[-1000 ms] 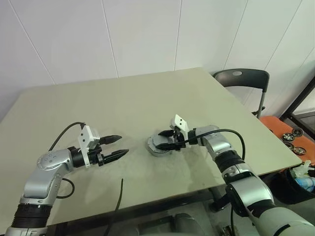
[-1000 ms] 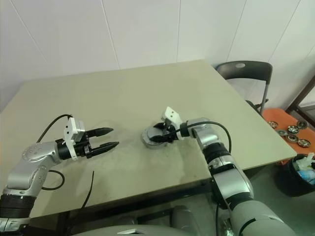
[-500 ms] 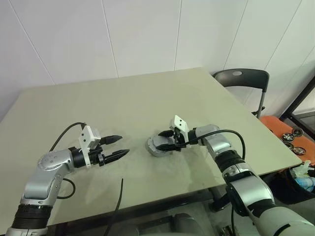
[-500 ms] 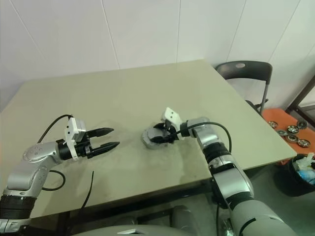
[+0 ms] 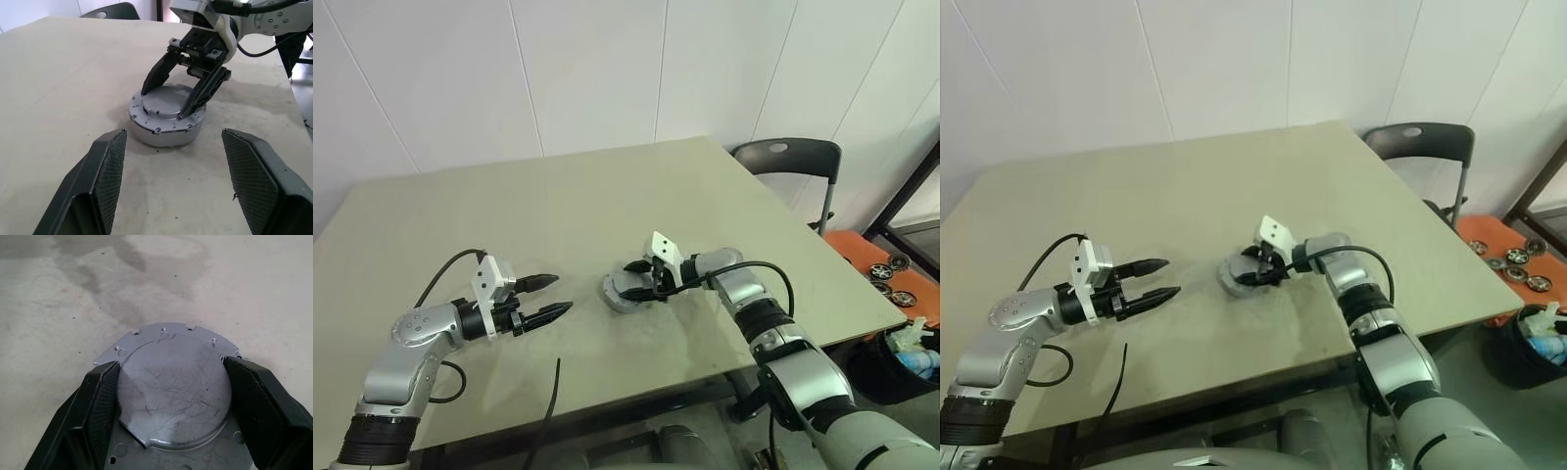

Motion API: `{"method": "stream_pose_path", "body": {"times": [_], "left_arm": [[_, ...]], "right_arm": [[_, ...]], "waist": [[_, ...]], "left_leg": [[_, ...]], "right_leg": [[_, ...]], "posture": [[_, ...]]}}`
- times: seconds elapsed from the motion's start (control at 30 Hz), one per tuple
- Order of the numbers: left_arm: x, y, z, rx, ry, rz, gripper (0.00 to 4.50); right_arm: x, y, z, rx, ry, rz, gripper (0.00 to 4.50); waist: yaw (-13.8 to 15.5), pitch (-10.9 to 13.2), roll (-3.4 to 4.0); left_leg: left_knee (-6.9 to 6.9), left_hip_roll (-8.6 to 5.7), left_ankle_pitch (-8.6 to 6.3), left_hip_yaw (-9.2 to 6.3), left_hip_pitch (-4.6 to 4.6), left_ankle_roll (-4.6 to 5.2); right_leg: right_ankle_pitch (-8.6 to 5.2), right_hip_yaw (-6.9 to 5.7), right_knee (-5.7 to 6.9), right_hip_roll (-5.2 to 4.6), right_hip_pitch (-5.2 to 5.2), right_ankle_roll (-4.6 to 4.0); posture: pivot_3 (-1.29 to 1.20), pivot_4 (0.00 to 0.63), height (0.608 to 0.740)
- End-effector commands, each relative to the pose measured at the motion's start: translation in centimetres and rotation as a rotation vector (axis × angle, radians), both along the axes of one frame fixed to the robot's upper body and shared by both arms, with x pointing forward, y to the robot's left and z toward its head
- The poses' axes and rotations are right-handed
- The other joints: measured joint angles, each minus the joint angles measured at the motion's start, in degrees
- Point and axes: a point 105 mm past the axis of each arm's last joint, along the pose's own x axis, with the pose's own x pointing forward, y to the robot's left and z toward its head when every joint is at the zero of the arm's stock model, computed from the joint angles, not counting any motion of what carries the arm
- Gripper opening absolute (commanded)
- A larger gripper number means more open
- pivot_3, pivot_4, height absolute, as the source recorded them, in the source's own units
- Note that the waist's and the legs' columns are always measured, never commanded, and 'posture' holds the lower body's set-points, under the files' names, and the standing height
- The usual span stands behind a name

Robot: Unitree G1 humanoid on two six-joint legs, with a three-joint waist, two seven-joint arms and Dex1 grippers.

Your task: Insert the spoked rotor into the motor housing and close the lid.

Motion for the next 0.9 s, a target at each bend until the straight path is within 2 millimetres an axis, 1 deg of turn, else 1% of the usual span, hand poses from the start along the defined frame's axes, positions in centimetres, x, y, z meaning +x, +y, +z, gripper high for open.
{"method": "stream_pose_path", "body": {"times": [0.03,0.2,0.3,0.5,0.73,0.9], "left_arm": [[-0.1,-0.3,0.9,-0.01,-0.033,-0.012,3.32],[0.0,-0.3,0.9,-0.01,-0.033,-0.011,3.32],[0.1,-0.3,1.0,-0.011,-0.034,-0.011,3.32],[0.3,-0.4,1.0,-0.015,-0.04,-0.011,3.32],[0.2,-0.5,1.0,-0.016,-0.04,-0.01,3.32],[0.1,-0.6,0.9,-0.018,-0.038,-0.01,3.32]], "right_arm": [[-2.4,-0.3,-4.9,-0.148,0.129,0.033,3.05],[-2.2,-0.3,-4.6,-0.147,0.126,0.036,3.05],[-2.1,-0.2,-4.4,-0.145,0.125,0.038,3.05],[-2.0,1.3,-2.9,-0.062,0.201,0.041,3.05],[-2.0,0.8,-3.5,-0.116,0.232,0.031,3.05],[-1.8,1.2,-3.3,-0.098,0.225,0.017,3.05]], "waist": [[-0.23,-0.05,-0.01],[-1.19,-0.11,-0.01],[-1.22,-0.12,-0.02],[-1.24,-0.12,-0.01],[-1.3,-0.11,-0.01],[-1.32,-0.11,-0.01]], "left_leg": [[0.0,0.0,0.0,0.0,0.02,0.0],[0.0,0.01,0.0,-0.02,0.05,0.0],[0.0,0.01,0.0,-0.02,0.03,0.0],[0.0,0.01,0.0,-0.02,0.02,0.0],[-0.06,0.02,0.0,-0.03,-0.05,0.0],[-0.05,0.02,0.0,-0.03,-0.05,0.0]], "right_leg": [[0.0,0.0,0.02,0.01,0.01,-0.01],[0.0,0.0,0.04,0.02,0.05,-0.01],[0.0,0.01,0.02,0.0,0.04,0.0],[0.0,0.01,0.03,0.0,0.02,-0.01],[0.0,0.0,0.02,0.01,-0.1,0.0],[-0.01,0.0,0.02,0.0,-0.09,0.0]], "posture": [[0.0,0.0,0.74],[0.0,0.0,0.74],[0.0,0.0,0.74],[0.0,0.0,0.74],[0.0,0.0,0.74],[0.0,0.0,0.74]]}}
